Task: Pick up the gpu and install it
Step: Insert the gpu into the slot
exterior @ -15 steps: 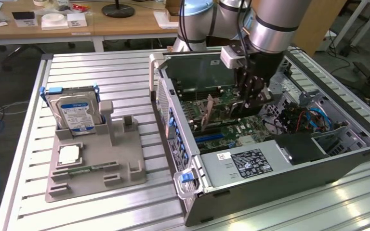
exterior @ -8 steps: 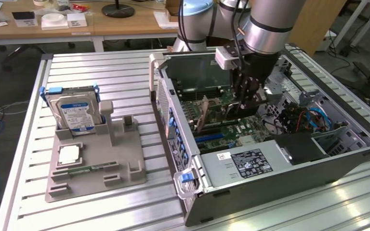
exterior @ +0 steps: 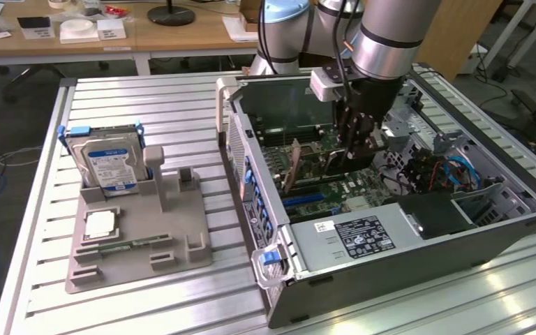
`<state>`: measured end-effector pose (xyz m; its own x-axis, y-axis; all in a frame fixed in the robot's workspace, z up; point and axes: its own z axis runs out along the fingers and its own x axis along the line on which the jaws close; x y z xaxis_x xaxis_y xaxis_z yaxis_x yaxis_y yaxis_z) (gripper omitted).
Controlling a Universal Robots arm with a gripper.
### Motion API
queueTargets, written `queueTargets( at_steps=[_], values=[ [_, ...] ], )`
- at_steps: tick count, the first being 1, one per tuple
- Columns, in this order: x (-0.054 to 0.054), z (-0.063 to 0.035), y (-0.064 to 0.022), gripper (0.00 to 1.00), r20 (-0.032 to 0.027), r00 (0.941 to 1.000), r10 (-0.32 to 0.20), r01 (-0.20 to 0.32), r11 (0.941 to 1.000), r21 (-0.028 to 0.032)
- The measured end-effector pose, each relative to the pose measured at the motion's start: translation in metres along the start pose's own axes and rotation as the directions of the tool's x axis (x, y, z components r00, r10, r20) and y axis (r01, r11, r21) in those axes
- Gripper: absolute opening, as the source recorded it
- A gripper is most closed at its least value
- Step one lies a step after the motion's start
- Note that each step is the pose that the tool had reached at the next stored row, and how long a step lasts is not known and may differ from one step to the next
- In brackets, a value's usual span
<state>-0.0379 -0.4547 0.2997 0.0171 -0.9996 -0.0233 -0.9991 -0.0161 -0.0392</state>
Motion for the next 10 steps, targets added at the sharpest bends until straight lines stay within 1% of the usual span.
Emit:
queueTargets(
  at_steps=[10],
  values=[
    [0.0011, 0.0004, 0.0001, 0.27, 0.0001, 1.0000, 0.000, 0.000, 1.0000, 0.0000]
  ],
)
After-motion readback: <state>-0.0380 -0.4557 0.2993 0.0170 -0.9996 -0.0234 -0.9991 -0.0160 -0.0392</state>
